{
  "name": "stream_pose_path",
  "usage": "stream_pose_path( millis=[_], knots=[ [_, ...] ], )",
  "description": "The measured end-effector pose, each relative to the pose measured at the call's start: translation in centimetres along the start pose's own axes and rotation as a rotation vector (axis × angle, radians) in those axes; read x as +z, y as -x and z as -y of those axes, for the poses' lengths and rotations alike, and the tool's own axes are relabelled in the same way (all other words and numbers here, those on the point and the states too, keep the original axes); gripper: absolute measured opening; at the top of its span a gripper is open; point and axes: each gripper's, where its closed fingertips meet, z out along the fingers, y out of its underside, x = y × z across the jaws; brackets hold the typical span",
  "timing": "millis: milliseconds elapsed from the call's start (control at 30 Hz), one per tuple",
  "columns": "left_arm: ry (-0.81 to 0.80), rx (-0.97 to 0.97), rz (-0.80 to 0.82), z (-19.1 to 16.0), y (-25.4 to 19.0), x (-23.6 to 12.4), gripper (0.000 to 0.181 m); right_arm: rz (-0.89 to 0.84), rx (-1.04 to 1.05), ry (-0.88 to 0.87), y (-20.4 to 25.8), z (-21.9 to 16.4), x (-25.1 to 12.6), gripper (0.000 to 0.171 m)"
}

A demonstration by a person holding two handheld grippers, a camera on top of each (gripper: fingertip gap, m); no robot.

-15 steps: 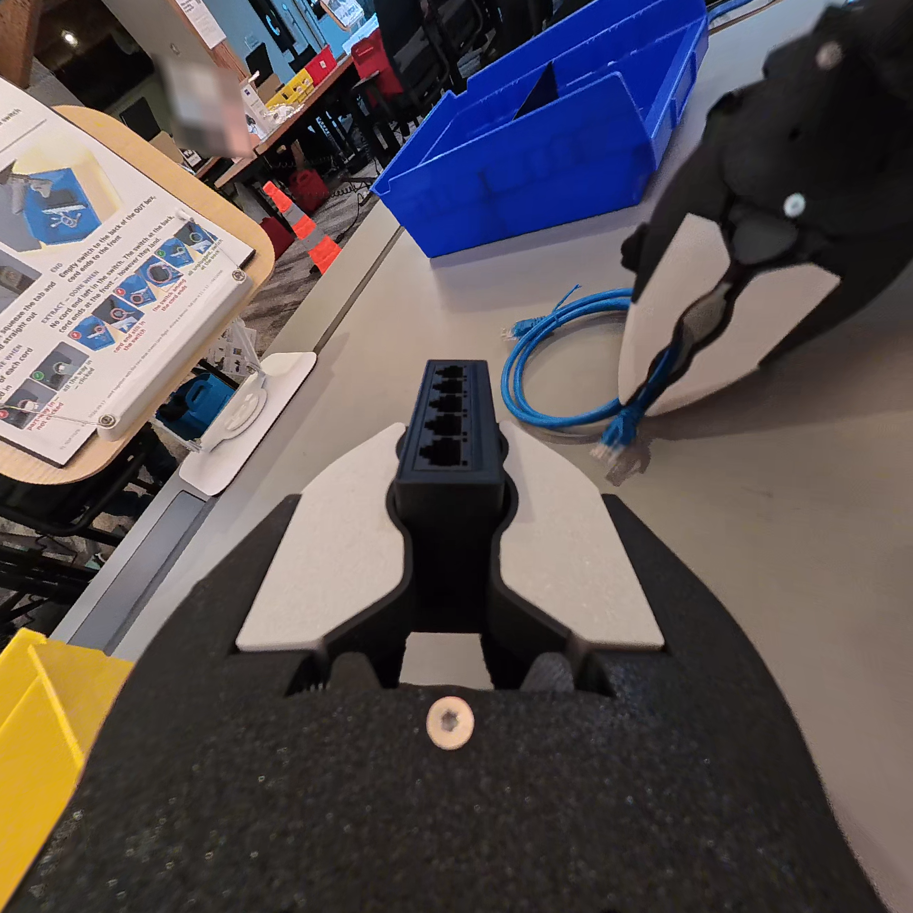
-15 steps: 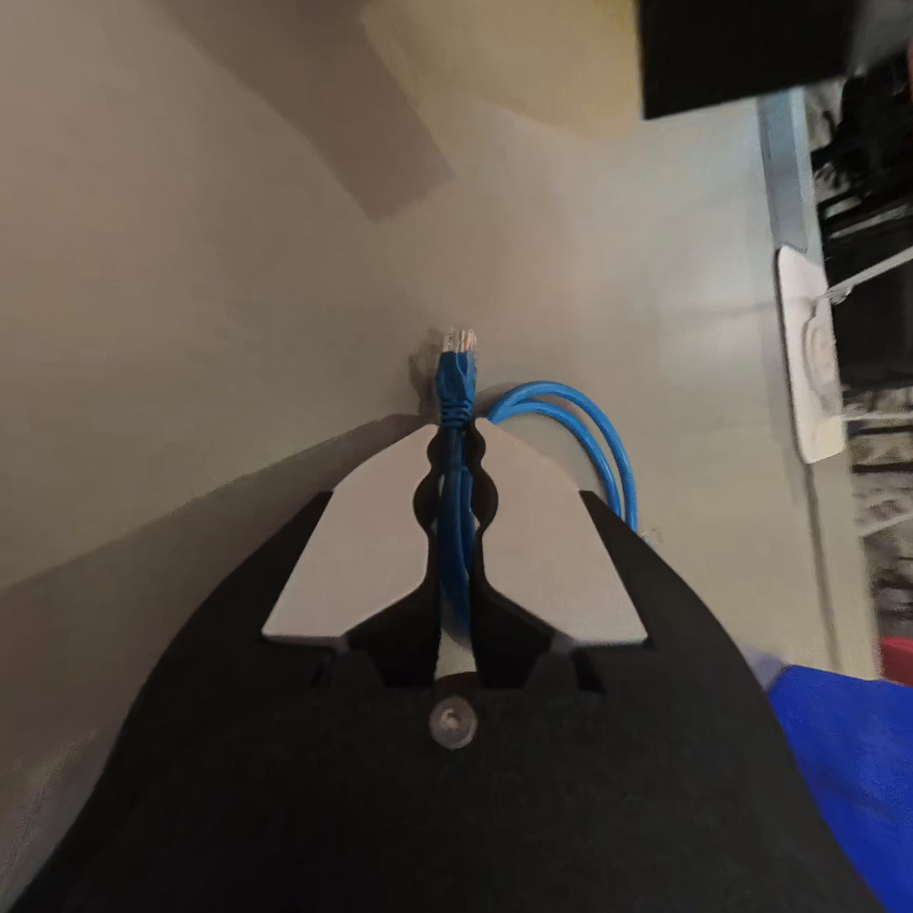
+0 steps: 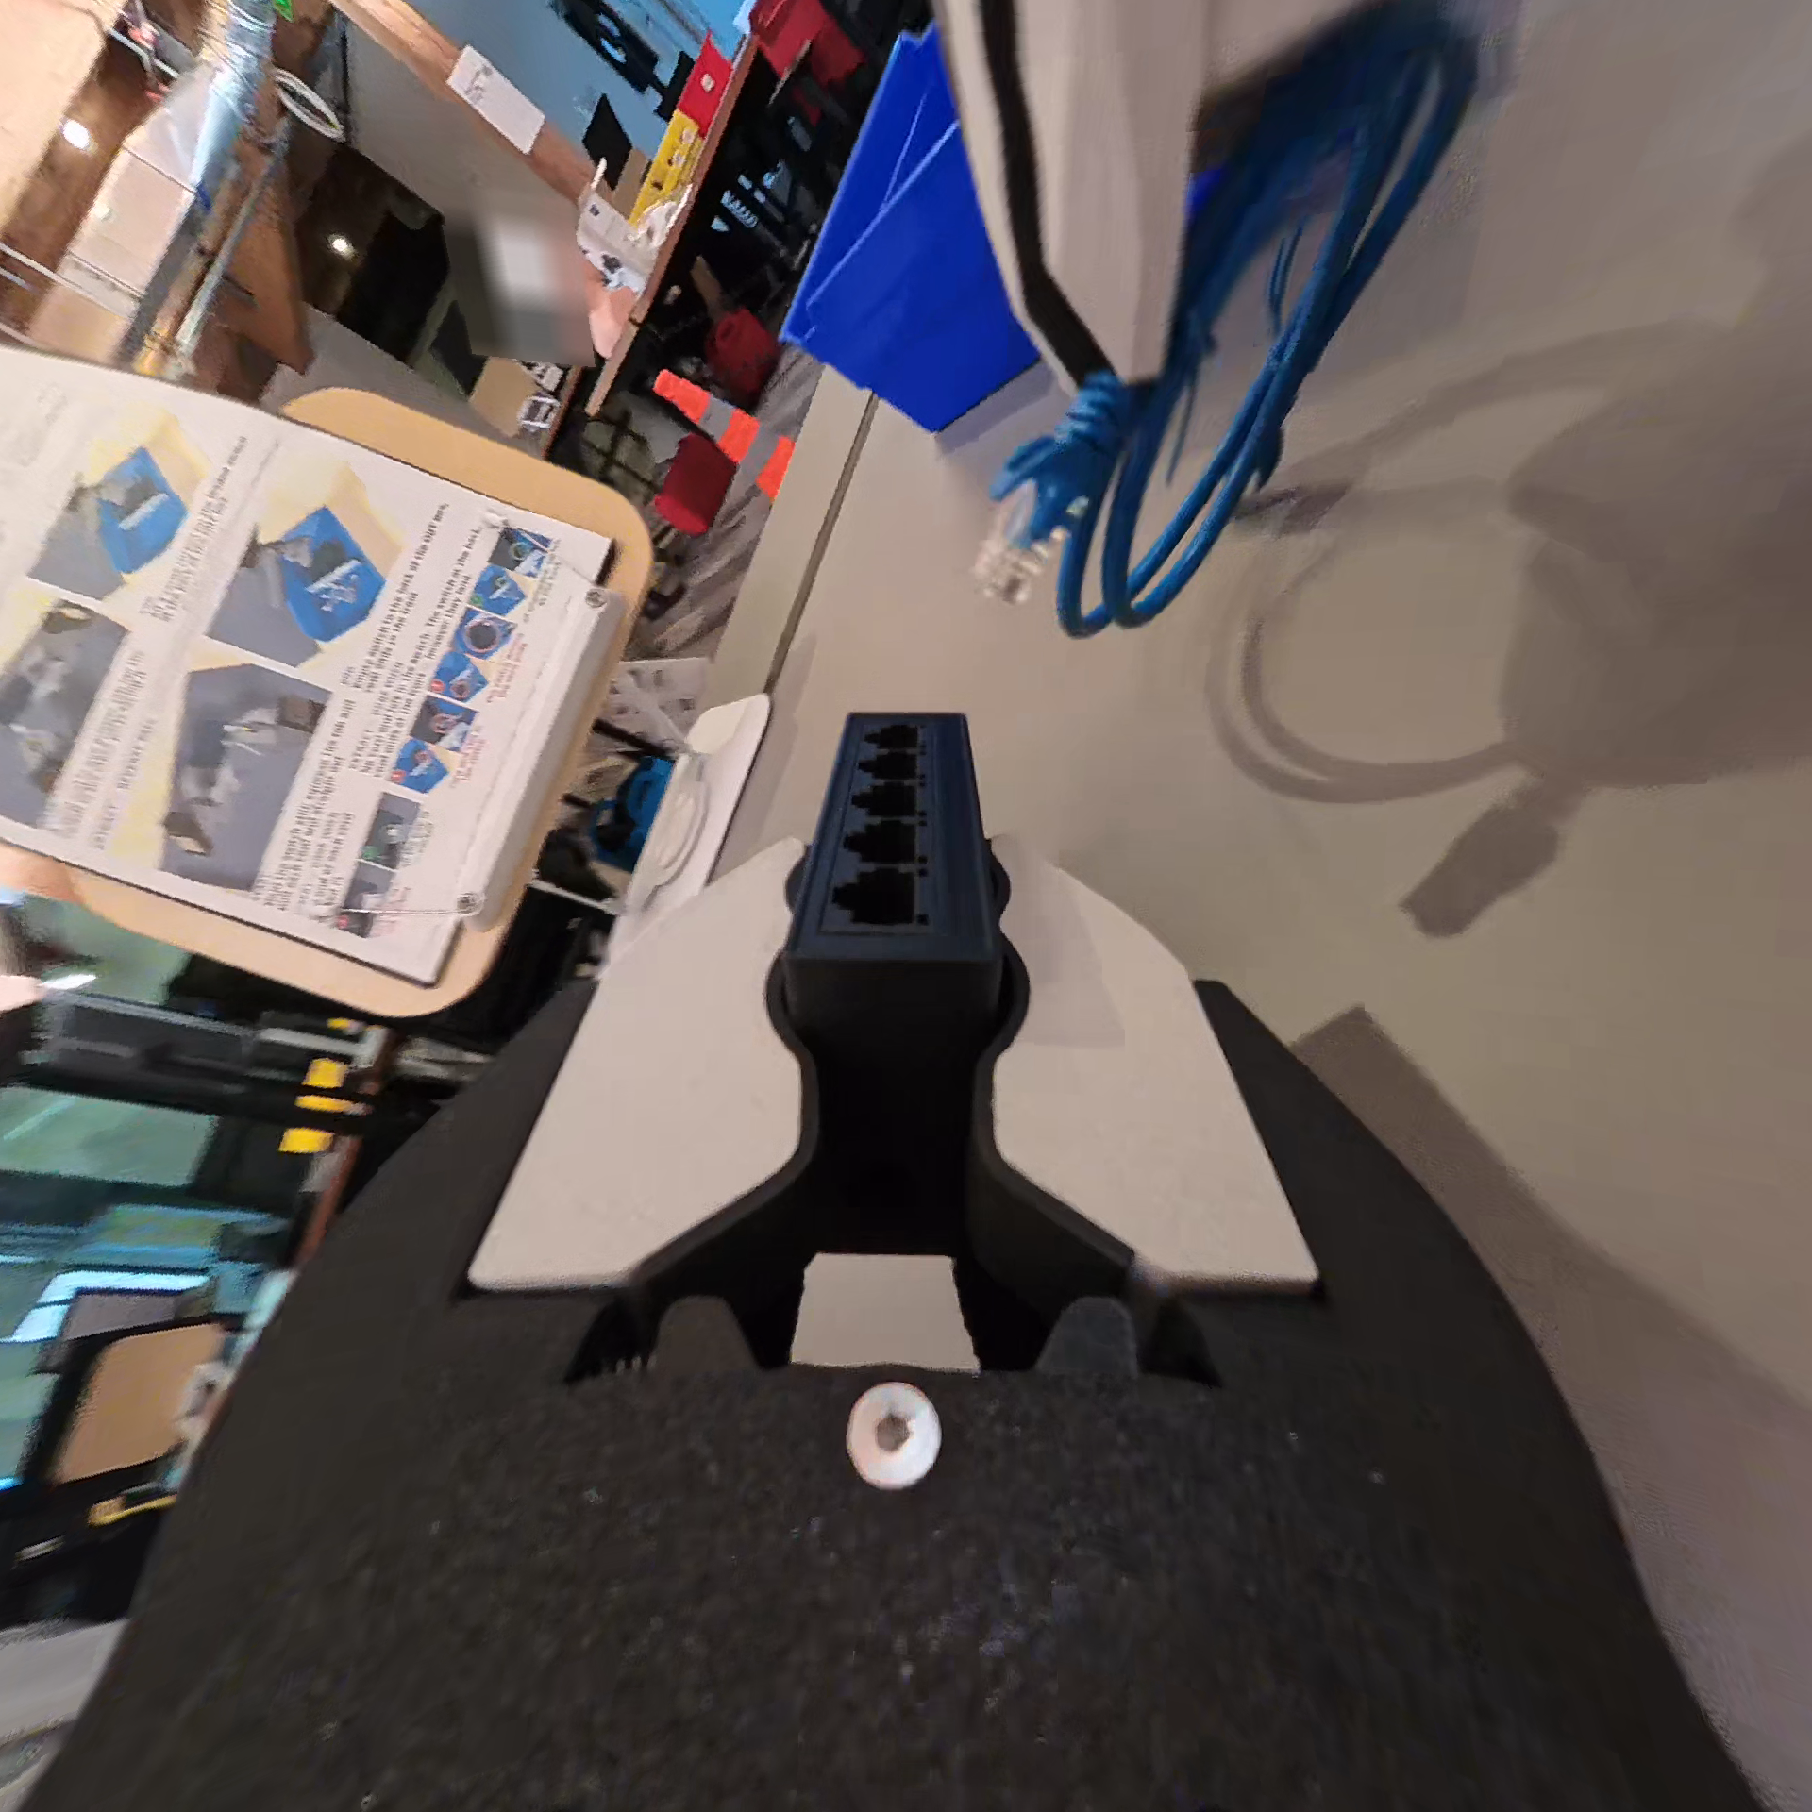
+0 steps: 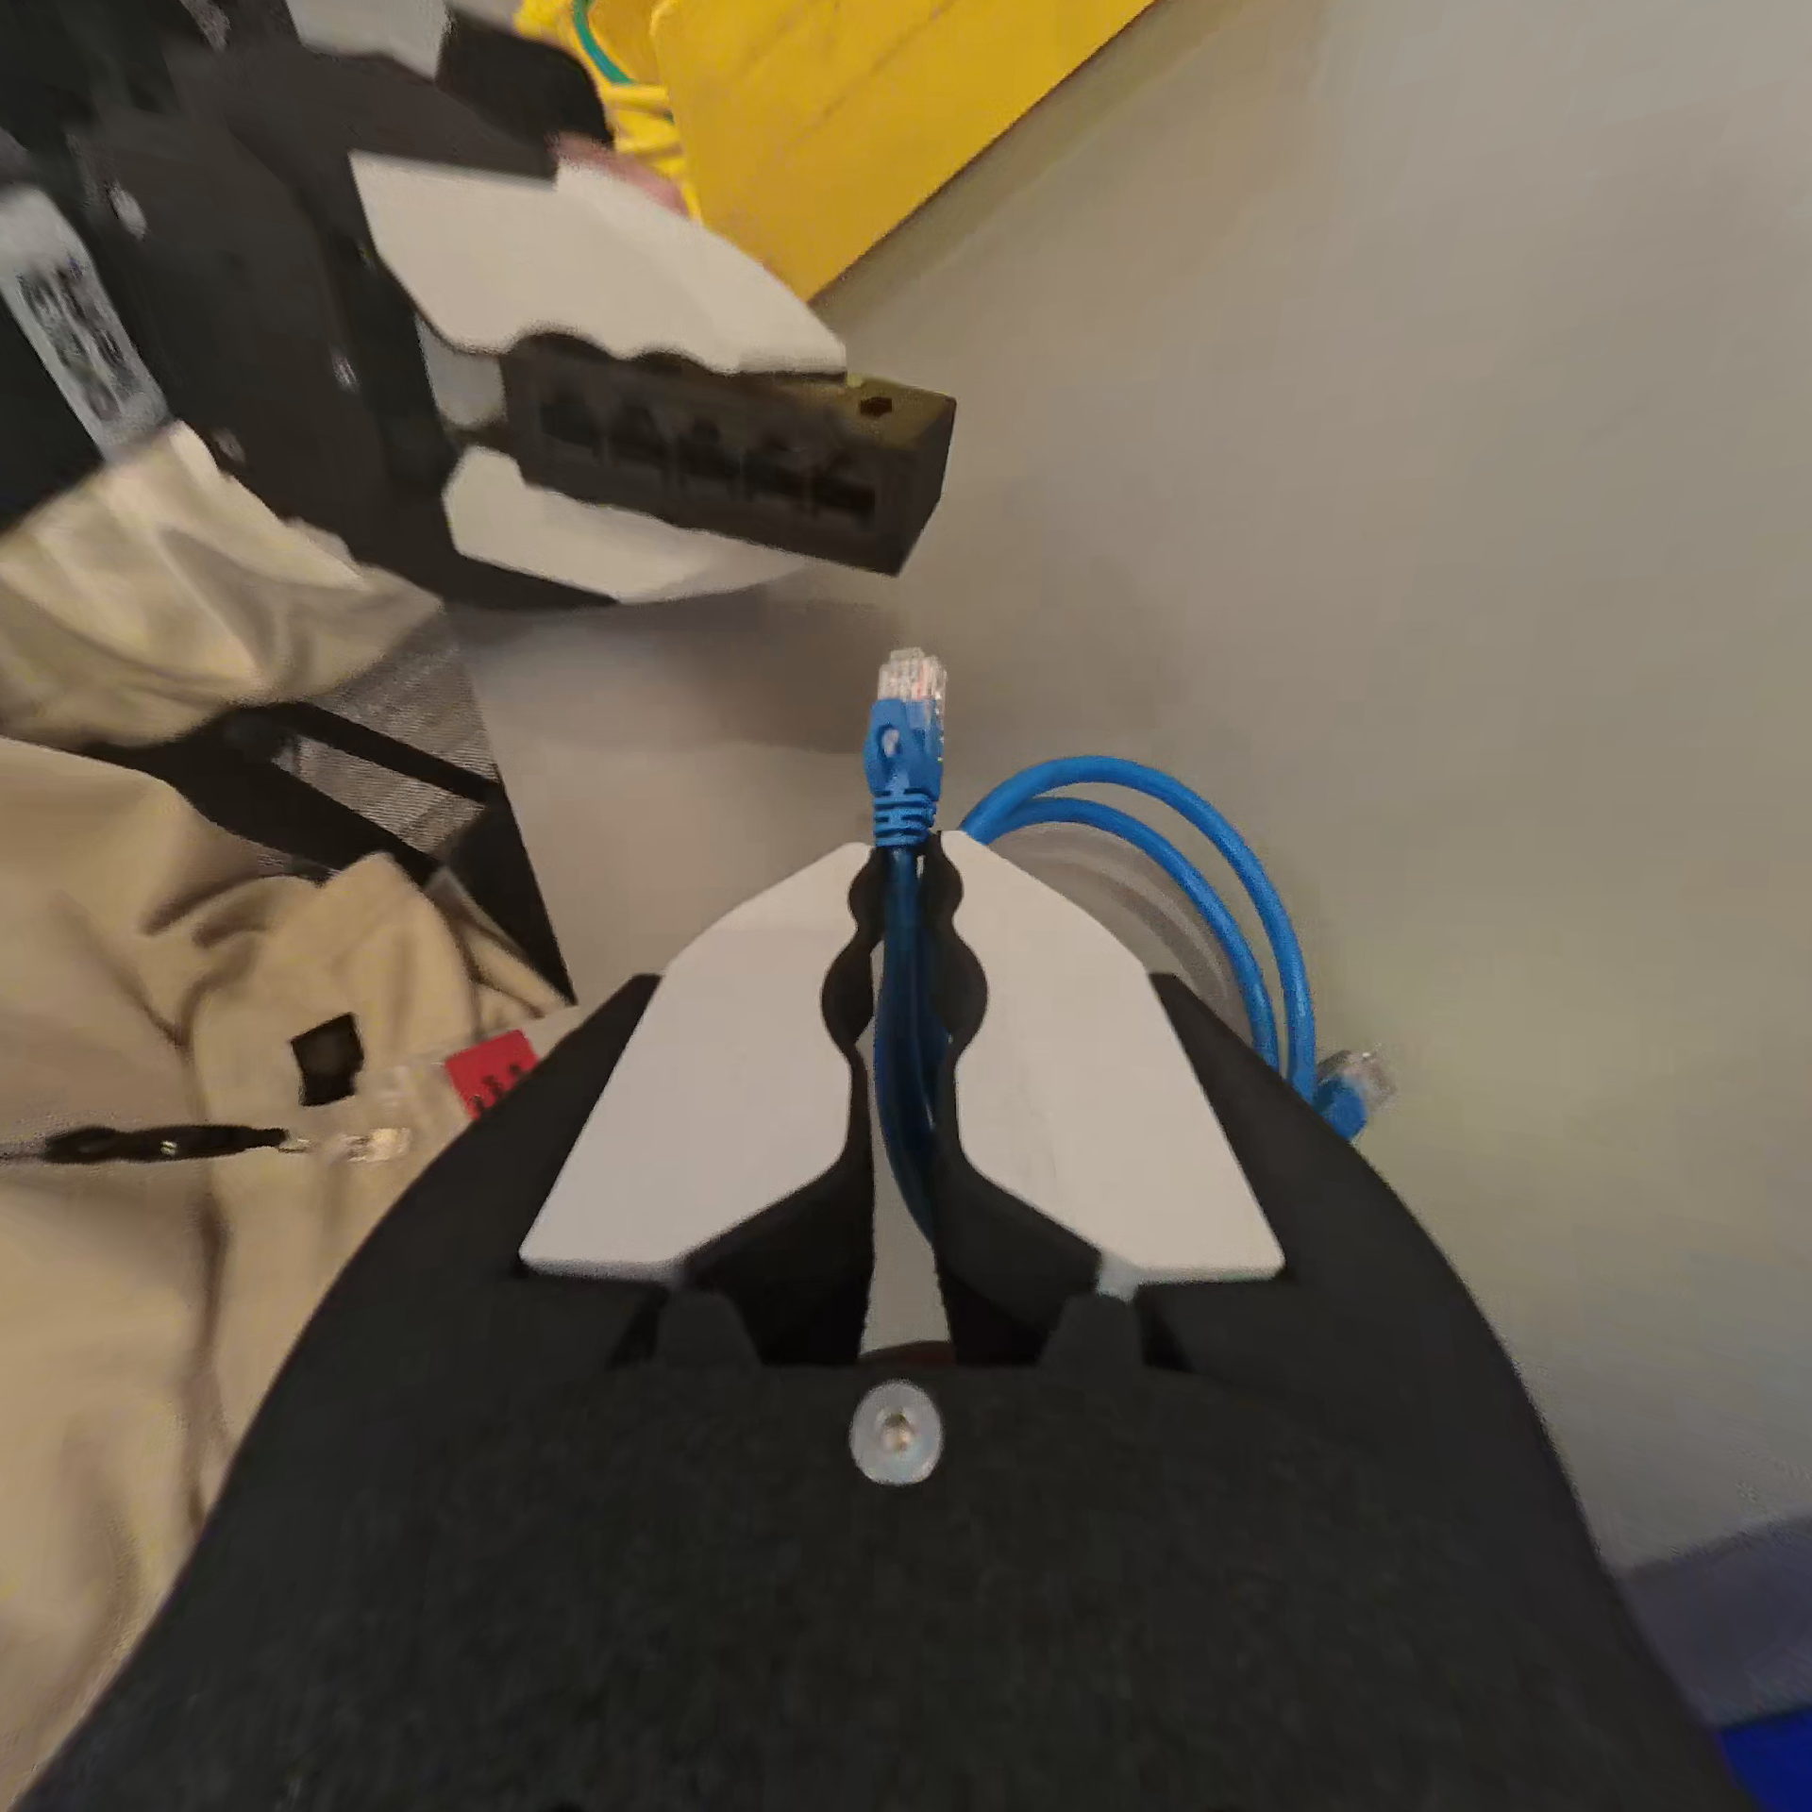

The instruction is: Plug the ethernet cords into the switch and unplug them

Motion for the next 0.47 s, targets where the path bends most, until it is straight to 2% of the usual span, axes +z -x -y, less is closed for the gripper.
stream_pose_path(
  millis=[133, 467],
  knots=[
    [0.064, 0.130, 0.073, -0.1, -0.2, 0.5, 0.029, 0.049, 0.036, 0.044, 0.6, 1.2, 0.1, 0.008],
    [0.117, 0.258, 0.136, -0.2, -0.3, 0.6, 0.029, 0.075, 0.036, 0.122, 2.0, 1.8, 1.7, 0.008]
  ],
)
